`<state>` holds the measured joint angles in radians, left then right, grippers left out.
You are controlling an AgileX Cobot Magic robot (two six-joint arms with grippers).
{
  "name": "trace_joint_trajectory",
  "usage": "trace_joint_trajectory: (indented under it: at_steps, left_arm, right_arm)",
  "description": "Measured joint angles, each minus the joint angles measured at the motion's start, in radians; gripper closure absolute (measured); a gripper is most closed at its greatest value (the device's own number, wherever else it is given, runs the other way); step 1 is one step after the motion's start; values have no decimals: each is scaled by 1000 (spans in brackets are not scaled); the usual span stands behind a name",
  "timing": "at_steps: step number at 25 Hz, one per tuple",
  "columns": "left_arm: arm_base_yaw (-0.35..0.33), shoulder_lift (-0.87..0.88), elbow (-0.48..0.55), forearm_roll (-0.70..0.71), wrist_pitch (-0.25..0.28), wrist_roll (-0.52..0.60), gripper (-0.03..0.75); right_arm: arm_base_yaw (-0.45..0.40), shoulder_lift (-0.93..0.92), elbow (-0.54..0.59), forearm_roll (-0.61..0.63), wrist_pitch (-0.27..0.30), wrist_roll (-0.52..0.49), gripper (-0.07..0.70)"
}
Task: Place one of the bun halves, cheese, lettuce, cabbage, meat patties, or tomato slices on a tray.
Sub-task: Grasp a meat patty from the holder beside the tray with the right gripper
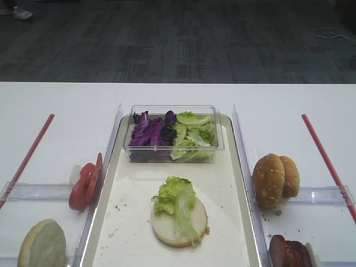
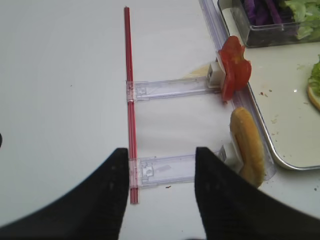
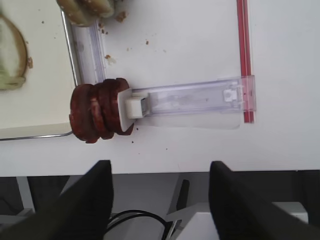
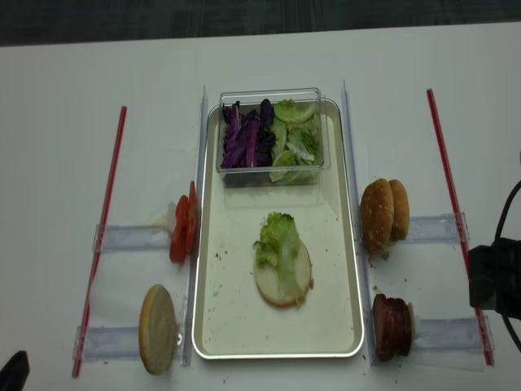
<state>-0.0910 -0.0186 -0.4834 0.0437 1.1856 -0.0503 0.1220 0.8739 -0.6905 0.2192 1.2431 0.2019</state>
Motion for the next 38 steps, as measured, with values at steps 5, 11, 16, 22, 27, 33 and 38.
trace_joint_trajectory:
  at_steps: [5, 11, 16, 22, 27, 33, 38]
  left_arm:
    - [0, 0, 0, 0, 0, 0, 419]
    - [0, 0, 0, 0, 0, 0, 419]
    - [0, 0, 0, 0, 0, 0, 419]
    - [0, 0, 0, 0, 0, 0, 419]
    - [0, 0, 0, 0, 0, 0, 419]
    - [0, 0, 0, 0, 0, 0, 419]
    - [0, 0, 0, 0, 0, 0, 419]
  right_arm:
    - [6, 28, 0, 46, -2, 8, 188]
    - [167, 97, 0, 51, -33, 96, 188]
    - [341, 188, 0, 4, -120, 222, 188]
    - [485, 313, -5, -51, -211, 315, 188]
    - [560, 416, -73, -99, -250, 352, 188]
    - [593, 521, -120, -102, -263, 356, 188]
    - [593, 550, -120, -106, -270, 358, 188]
